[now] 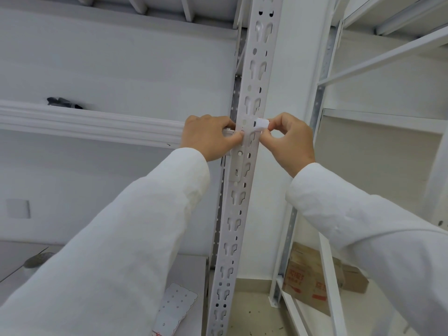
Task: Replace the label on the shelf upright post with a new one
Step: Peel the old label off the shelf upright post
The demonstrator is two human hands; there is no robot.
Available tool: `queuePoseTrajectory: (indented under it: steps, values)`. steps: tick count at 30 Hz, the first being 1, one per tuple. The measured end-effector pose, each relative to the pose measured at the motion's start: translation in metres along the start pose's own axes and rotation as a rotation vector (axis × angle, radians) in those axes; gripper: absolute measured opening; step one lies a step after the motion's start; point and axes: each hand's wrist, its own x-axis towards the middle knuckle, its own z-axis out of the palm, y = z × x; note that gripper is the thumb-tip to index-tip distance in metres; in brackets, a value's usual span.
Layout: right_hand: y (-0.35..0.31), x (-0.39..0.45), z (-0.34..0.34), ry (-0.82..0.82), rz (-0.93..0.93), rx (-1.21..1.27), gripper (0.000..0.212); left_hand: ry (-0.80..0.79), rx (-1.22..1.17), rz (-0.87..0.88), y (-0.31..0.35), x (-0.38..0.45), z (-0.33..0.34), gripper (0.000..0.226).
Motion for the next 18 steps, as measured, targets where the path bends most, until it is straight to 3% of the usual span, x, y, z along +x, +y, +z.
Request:
queuePoseTrajectory:
  steps: [5,7,12,18]
  values:
    - [0.004,-0.005,-0.002,-0.044,-0.017,0.086,0.005,-0.002,0.002,-0.006,0.0,-0.001,-0.001,0.037]
    - [0.006,-0.009,-0.002,-0.037,-0.021,0.09,0.011,0.0,0.0,-0.009,0.0,-0.001,-0.001,0.037]
    - [0.007,-0.012,0.001,0.001,-0.087,-0.057,0.02,0.001,-0.004,-0.01,0.002,-0.002,-0.002,0.036]
    - [-0.003,-0.005,0.01,0.046,-0.062,-0.067,0.009,0.005,0.001,-0.005,0.003,-0.003,-0.003,0.037]
